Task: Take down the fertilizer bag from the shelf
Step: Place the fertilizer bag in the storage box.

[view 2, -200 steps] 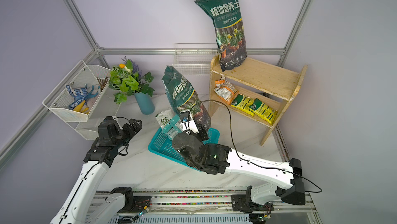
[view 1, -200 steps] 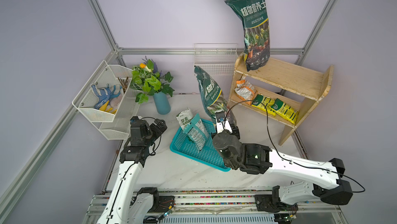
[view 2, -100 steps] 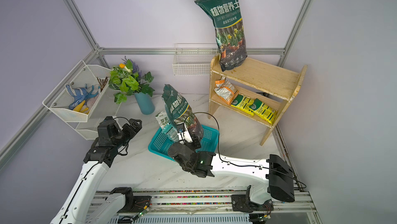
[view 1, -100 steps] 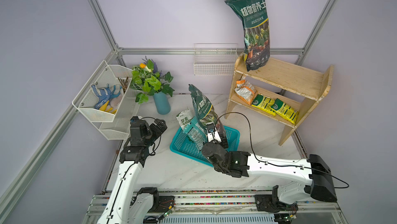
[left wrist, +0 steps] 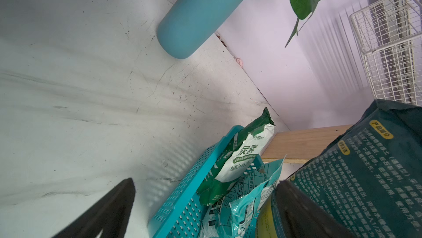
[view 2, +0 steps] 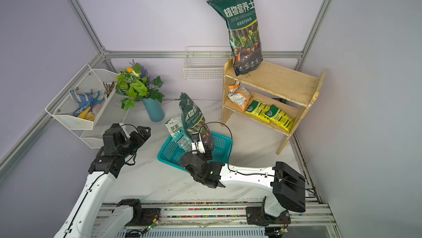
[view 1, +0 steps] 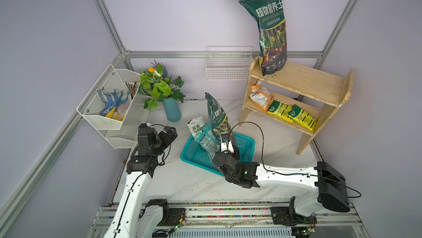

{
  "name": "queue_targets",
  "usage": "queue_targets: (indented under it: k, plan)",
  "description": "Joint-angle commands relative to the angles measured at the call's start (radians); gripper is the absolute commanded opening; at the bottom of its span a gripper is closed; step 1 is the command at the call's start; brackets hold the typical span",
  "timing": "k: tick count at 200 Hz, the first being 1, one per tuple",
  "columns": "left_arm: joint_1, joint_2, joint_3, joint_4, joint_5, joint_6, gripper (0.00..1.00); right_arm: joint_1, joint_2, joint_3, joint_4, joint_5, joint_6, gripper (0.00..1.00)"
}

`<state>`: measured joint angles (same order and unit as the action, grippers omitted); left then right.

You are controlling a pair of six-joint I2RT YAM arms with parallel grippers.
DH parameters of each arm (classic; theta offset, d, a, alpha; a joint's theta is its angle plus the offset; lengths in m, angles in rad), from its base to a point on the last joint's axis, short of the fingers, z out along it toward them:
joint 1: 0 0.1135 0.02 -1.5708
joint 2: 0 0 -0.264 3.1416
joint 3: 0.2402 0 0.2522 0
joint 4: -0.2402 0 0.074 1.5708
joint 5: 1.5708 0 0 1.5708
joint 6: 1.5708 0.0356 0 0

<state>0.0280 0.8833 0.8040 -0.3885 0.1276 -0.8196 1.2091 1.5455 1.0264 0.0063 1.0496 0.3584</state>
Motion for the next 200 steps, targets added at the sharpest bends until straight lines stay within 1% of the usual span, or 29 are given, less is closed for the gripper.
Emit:
queue_targets:
  k: [1,19,23,46,61,136,165,200]
  plan:
    - [0.009,-0.009,-0.049,0.010,0.016,-0.006,1.00,0.000,-0.018,0.005,0.213,0.114,0.025,0.00]
    - [0.010,-0.010,-0.049,0.009,0.018,-0.006,1.00,0.000,-0.012,-0.024,0.275,0.142,0.013,0.00]
    - [0.010,-0.010,-0.049,0.009,0.018,-0.006,1.00,0.000,0.019,-0.031,0.293,0.148,0.008,0.00]
    - [0.013,-0.014,-0.049,0.008,0.019,-0.006,1.00,-0.003,0.069,-0.063,0.408,0.167,-0.048,0.00]
    - [0.015,-0.015,-0.051,0.008,0.021,-0.006,1.00,-0.008,0.111,-0.064,0.443,0.170,-0.063,0.00]
    - [0.024,-0.014,-0.049,0.008,0.033,-0.007,1.00,-0.011,0.267,-0.068,0.490,0.124,-0.039,0.00]
    - [0.026,-0.014,-0.051,0.011,0.038,-0.009,1.00,-0.011,0.306,-0.103,0.539,0.100,-0.037,0.00]
    - [0.029,-0.010,-0.051,0.013,0.041,-0.011,1.00,-0.011,0.317,-0.143,0.588,0.045,-0.050,0.19]
